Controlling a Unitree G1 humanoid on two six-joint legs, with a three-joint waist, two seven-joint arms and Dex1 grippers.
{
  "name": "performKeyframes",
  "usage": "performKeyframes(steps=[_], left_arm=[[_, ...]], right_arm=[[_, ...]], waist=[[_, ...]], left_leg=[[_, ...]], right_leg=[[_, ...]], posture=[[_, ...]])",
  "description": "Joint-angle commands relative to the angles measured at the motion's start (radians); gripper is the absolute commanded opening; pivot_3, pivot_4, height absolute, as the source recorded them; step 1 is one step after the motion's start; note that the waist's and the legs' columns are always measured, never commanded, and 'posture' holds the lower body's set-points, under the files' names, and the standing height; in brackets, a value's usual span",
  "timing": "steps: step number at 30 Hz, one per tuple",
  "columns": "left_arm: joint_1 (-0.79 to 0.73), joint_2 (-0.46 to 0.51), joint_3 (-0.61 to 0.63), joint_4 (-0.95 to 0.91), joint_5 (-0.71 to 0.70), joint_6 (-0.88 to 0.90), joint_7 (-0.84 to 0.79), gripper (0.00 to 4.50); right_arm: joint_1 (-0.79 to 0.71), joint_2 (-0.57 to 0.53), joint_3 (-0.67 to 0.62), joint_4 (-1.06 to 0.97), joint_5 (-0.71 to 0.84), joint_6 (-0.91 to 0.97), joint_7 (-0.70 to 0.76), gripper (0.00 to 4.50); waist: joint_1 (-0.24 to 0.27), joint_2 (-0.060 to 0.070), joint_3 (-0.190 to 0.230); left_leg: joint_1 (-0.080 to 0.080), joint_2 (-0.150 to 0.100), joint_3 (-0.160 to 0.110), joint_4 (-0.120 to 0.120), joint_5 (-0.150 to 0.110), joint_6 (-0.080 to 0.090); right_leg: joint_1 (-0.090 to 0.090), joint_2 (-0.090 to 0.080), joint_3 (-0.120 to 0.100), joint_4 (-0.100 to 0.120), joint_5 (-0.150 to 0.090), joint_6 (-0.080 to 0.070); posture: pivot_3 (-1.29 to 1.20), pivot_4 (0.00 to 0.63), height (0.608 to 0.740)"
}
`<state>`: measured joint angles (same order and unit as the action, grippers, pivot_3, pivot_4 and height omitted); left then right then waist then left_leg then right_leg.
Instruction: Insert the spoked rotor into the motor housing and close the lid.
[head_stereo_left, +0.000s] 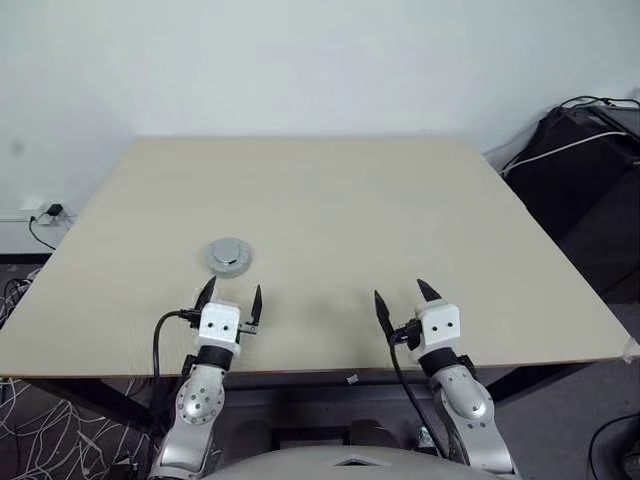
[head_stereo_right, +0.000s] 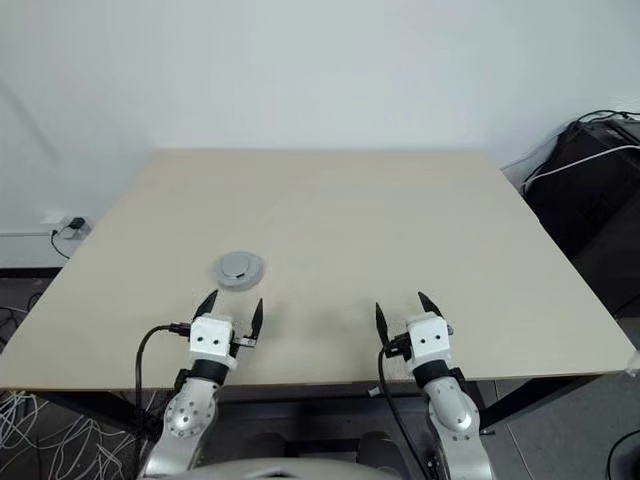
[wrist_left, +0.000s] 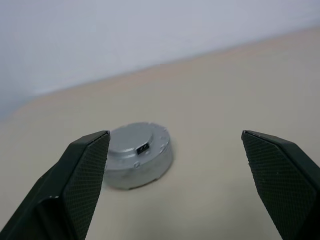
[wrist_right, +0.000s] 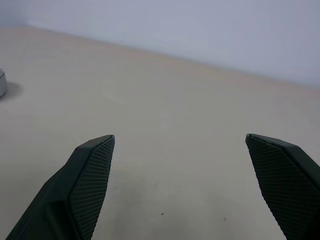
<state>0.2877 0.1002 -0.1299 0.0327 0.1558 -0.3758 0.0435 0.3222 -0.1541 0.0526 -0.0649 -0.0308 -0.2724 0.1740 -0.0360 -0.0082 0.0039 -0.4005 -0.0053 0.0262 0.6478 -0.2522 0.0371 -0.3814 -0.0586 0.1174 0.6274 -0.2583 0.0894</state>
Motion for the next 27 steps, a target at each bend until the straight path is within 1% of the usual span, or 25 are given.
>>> performKeyframes(steps=[1,4,13,18,22,27], left_arm=[[0.003,-0.032,0.013,-0.041,-0.029,-0.016,0.013,4.48],[0.009,-0.048,0.027,-0.045,-0.045,-0.01,0.011,4.48],[0.015,-0.052,0.044,-0.041,-0.074,-0.003,-0.015,4.48],[0.021,-0.076,0.05,-0.044,-0.098,0.016,-0.016,4.48],[0.024,-0.114,0.07,-0.048,-0.111,0.034,0.016,4.48],[0.022,-0.116,0.079,-0.045,-0.092,0.042,0.019,4.48]], right_arm=[[0.0,-0.002,-0.017,0.03,-0.003,-0.049,-0.012,4.5],[-0.012,0.004,-0.033,0.078,0.021,-0.07,-0.015,4.5],[-0.055,0.007,-0.05,0.17,0.05,-0.112,0.002,4.5],[-0.054,0.016,-0.049,0.174,0.059,-0.105,-0.001,4.5],[-0.049,0.024,-0.053,0.169,0.081,-0.09,0.005,4.5],[-0.034,0.021,-0.048,0.127,0.083,-0.066,0.008,4.5]], waist=[[0.0,0.0,0.0],[0.0,0.0,0.0],[-0.001,-0.001,0.001],[-0.001,-0.001,0.001],[-0.001,-0.001,0.001],[-0.001,-0.001,0.001]], left_leg=[[0.0,0.0,0.0,0.0,0.0,0.0],[0.0,0.0,0.0,0.0,0.0,0.0],[0.003,-0.001,0.0,0.002,0.0,0.002],[0.003,-0.001,0.0,0.002,0.0,0.002],[0.003,-0.001,0.0,0.002,0.0,0.002],[0.003,-0.001,0.0,0.002,0.0,0.002]], right_leg=[[0.0,0.0,0.0,0.0,0.0,0.0],[0.0,0.004,0.0,0.001,0.0,0.001],[0.004,0.003,-0.001,0.001,0.0,0.001],[0.004,0.003,-0.001,0.001,0.0,0.002],[0.004,0.003,-0.001,0.001,0.0,0.002],[0.004,0.003,-0.001,0.001,0.0,0.002]], posture=[[0.0,0.0,0.74],[0.0,0.0,0.74],[0.0,0.0,0.74],[0.0,0.0,0.74],[0.0,0.0,0.74],[0.0,0.0,0.74]])
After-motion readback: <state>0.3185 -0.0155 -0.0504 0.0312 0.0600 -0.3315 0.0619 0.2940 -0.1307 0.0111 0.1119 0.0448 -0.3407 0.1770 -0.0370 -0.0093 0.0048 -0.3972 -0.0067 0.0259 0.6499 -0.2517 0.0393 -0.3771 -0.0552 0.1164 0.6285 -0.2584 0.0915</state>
